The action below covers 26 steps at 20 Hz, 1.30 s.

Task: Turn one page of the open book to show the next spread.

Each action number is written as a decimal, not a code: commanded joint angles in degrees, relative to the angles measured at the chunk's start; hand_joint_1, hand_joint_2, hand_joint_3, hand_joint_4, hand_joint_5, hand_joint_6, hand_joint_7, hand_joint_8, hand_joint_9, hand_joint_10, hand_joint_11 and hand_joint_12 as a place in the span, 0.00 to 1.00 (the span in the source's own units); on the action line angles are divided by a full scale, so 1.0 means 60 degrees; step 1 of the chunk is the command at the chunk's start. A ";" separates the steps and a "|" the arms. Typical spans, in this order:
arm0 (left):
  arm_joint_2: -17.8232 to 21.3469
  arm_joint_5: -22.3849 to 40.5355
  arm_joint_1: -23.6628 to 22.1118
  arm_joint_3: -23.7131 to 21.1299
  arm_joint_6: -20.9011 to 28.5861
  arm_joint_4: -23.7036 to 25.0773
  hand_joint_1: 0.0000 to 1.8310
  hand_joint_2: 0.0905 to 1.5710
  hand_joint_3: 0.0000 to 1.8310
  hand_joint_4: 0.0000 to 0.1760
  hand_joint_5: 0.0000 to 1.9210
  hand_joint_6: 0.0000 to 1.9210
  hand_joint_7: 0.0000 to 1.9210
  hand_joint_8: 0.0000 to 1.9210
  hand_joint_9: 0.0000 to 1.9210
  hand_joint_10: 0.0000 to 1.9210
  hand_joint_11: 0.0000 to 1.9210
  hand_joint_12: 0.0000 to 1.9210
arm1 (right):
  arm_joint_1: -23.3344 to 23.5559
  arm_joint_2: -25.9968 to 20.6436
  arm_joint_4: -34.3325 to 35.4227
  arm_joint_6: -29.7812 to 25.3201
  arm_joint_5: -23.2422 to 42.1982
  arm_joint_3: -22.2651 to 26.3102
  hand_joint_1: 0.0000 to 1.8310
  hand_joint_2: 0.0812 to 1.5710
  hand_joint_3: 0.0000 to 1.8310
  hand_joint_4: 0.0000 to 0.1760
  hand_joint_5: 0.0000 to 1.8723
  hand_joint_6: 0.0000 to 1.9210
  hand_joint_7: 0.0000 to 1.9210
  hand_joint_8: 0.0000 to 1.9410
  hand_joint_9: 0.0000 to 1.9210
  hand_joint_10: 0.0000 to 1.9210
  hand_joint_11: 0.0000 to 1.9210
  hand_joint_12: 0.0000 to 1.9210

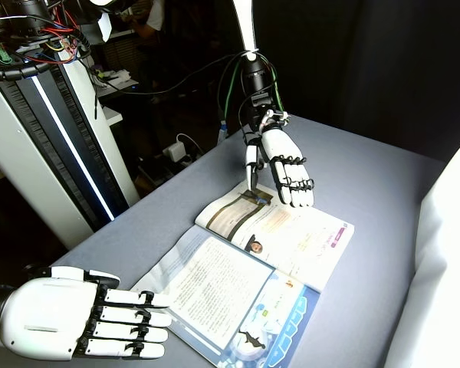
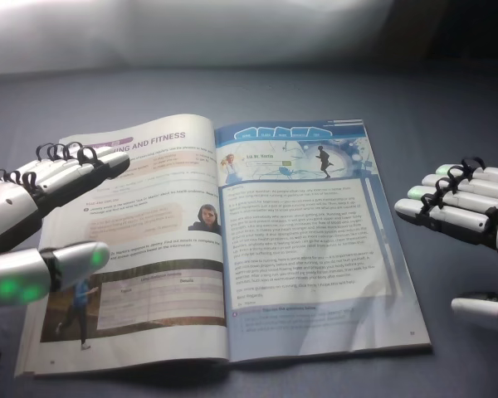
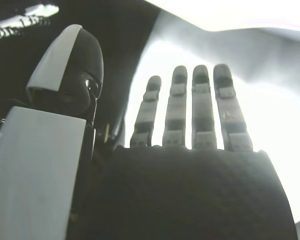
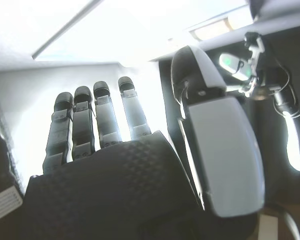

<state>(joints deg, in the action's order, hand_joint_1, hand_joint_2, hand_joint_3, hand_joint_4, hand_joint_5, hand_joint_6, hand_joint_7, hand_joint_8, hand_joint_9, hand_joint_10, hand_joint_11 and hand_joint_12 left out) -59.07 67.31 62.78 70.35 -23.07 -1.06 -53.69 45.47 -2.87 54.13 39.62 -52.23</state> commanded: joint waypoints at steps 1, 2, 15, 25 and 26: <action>0.0006 0.1108 -0.0044 0.0070 0.0067 -0.0188 0.09 0.88 0.01 0.16 0.01 0.00 0.00 0.00 0.00 0.00 0.00 0.00 | 0.0139 -0.0046 0.0040 -0.0022 0.0883 0.0003 0.15 0.80 0.01 0.00 0.00 0.00 0.00 0.00 0.00 0.00 0.00 0.00; 0.0006 0.1110 -0.0042 0.0069 0.0069 -0.0187 0.09 0.88 0.01 0.20 0.01 0.00 0.00 0.00 0.00 0.00 0.00 0.00 | 0.0143 -0.0046 0.0038 -0.0022 0.0880 0.0003 0.14 0.80 0.01 0.00 0.00 0.00 0.00 0.00 0.00 0.00 0.00 0.00; 0.0423 0.1439 0.0402 -0.0195 -0.0110 -0.0665 0.14 0.87 0.00 0.13 0.05 0.01 0.00 0.00 0.00 0.00 0.00 0.00 | 0.1196 0.0819 -0.1801 -0.0838 -0.1111 -0.0588 0.06 0.79 0.00 0.00 0.00 0.00 0.00 0.00 0.00 0.00 0.00 0.00; 0.0770 0.2024 0.0889 -0.0451 -0.0349 -0.1245 0.17 0.87 0.00 0.03 0.04 0.00 0.00 0.00 0.00 0.00 0.00 0.00 | 0.1418 0.1723 -0.3267 -0.1924 -0.2096 -0.1116 0.03 0.76 0.00 0.00 0.00 0.00 0.00 0.00 0.00 0.00 0.00 0.00; 0.0795 0.2112 0.0950 -0.0476 -0.0374 -0.1319 0.17 0.87 0.00 0.01 0.05 0.01 0.00 0.00 0.00 0.00 0.00 0.00 | 0.1418 0.1810 -0.3391 -0.2050 -0.2163 -0.1173 0.03 0.75 0.00 0.00 0.00 0.00 0.00 0.00 0.00 0.00 0.00 0.00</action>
<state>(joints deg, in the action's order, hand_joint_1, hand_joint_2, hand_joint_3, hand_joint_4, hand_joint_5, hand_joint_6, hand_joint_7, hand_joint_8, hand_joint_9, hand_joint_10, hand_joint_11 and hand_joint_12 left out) -54.72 72.44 68.69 67.66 -25.52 -7.90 -45.54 56.18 -23.75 41.58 24.08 -59.55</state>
